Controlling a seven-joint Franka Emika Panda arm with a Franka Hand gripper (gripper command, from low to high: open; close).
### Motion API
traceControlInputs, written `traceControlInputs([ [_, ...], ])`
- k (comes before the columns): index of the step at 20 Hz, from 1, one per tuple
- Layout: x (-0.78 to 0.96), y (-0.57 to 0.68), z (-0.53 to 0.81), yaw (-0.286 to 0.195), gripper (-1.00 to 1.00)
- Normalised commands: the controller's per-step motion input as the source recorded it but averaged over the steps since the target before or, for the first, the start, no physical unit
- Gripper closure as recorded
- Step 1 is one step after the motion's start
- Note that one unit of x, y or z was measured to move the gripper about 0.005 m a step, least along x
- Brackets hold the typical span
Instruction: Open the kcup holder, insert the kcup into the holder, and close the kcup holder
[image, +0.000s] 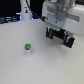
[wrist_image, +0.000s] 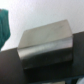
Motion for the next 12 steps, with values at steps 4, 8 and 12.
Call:
traceControlInputs([
  [4, -0.14, -0.43, 0.23, -0.264, -1.0],
  [8, -0.18, -0.47, 0.07, -0.26, -1.0],
  [12, -0.17, -0.49, 0.01, -0.266, -1.0],
])
